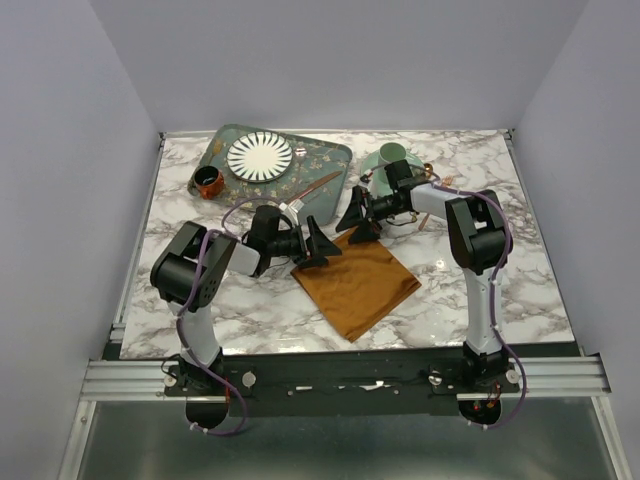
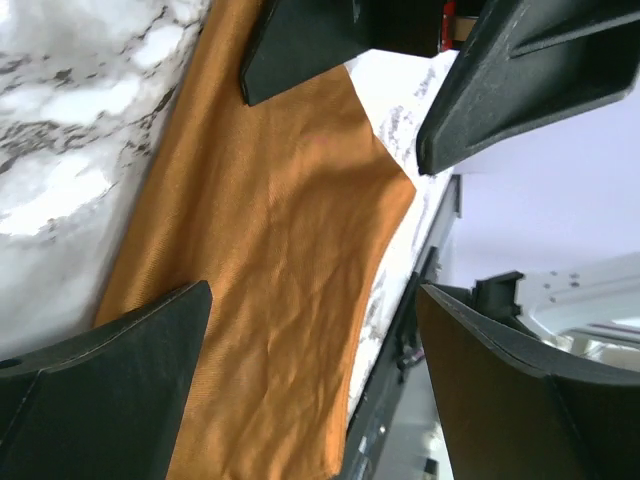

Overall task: Fold the napkin into a case and place the utensils inside
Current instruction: Smooth out the square-folded napkin at the center of the board.

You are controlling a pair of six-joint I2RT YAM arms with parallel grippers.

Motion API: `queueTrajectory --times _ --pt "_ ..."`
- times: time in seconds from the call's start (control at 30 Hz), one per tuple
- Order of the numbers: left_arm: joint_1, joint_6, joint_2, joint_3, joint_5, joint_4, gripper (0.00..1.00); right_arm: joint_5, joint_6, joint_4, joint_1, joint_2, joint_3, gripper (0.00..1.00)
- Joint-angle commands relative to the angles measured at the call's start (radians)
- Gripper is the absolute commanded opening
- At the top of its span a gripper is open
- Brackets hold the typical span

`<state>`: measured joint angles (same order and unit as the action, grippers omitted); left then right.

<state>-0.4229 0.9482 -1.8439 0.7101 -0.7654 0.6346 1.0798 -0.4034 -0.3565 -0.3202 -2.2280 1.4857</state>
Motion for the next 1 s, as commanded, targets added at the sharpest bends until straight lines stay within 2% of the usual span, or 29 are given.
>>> queueTrajectory --times 0.0,0.33,0.5,0.67,0.8,0.97 --pt "0.049 0.044 -0.043 -0.055 -0.061 0.086 0.99 -0.046 0.008 0.021 0.001 -0.055 -0.002 1.00" --pt "0.113 0.040 0.032 -0.190 -0.104 0.063 0.99 -0.063 0.025 0.013 0.004 -0.064 -0.008 1.00" --pt "0.107 0.069 0.009 -0.163 -0.103 0.100 0.99 -0.012 0.006 0.025 -0.023 -0.001 0.007 1.00" --pt "0.104 0.070 0.002 -0.169 -0.103 0.102 0.99 0.043 -0.152 0.209 -0.081 0.090 -0.047 1.00" --pt "0.104 0.063 0.000 -0.176 -0.092 0.099 0.99 0.061 -0.238 0.268 -0.100 0.027 -0.033 1.00" --pt "0.104 0.063 -0.005 -0.176 -0.081 0.094 0.99 0.057 -0.230 0.264 -0.092 -0.044 -0.010 1.00"
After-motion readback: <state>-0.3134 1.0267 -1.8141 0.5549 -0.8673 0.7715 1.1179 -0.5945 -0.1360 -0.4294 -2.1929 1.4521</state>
